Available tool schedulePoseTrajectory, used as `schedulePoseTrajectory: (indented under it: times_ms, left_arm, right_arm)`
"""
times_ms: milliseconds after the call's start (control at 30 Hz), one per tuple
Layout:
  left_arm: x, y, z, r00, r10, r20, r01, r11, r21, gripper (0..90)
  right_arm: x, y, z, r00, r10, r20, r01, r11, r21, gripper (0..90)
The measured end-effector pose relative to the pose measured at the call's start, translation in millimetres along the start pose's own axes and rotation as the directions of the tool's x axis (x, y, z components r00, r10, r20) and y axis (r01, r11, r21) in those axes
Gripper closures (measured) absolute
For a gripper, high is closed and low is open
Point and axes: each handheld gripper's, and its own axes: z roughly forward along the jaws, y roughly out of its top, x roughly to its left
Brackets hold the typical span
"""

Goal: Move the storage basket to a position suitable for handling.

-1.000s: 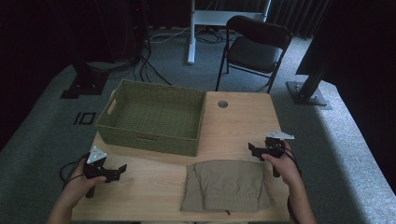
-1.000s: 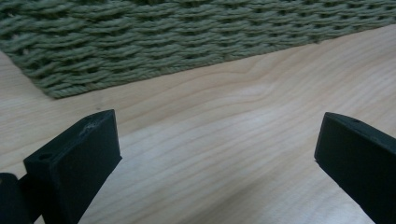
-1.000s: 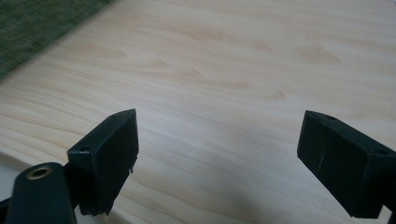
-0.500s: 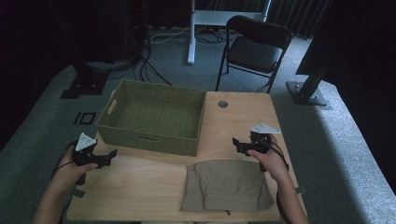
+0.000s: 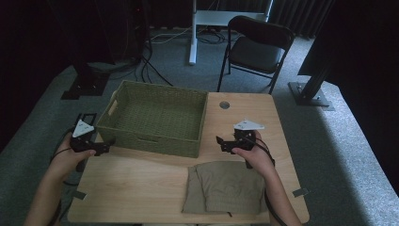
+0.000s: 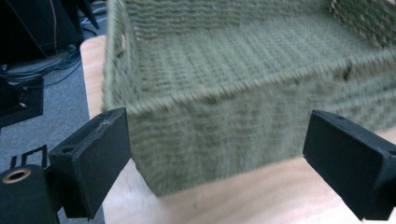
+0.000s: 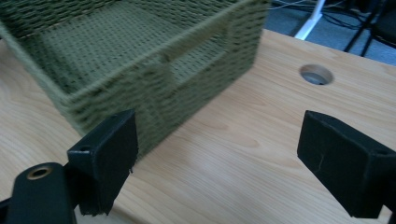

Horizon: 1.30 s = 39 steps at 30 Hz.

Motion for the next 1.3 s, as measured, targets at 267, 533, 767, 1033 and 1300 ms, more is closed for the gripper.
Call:
schedulePoseTrajectory:
  times_ms: [267,533,767,1033,1300]
  left_arm:
    - [21.7,12.0,13.5,0.997,-0.059,-0.05,0.058,0.9978,-0.034,10.4]
    - [40.2,21.8,16.8,0.9848,-0.161,-0.065,0.15,0.9788,-0.139,15.5]
    - [51.4,19.5,30.8,0.9756,-0.142,-0.167,0.131,0.9883,-0.079,32.3]
    - [49.4,16.2,40.0,0.9745,-0.151,-0.166,0.151,0.9884,-0.014,53.4]
    - [42.1,15.3,46.8,0.9769,-0.134,-0.167,0.134,0.991,-0.01,73.4]
  right_arm:
    - [21.6,17.4,16.1,0.9987,-0.023,-0.046,0.022,1.0,-0.015,12.3]
    - [39.4,30.5,34.0,0.9984,-0.018,-0.055,0.017,1.0,-0.009,12.4]
    - [52.2,35.8,45.4,0.9998,-0.02,-0.009,0.02,1.0,0.006,21.2]
    - [62.1,29.2,56.6,0.9998,0.003,0.021,-0.003,0.999,0.038,32.6]
    - [74.5,25.3,62.5,0.9987,0.036,0.038,-0.037,0.999,0.031,39.2]
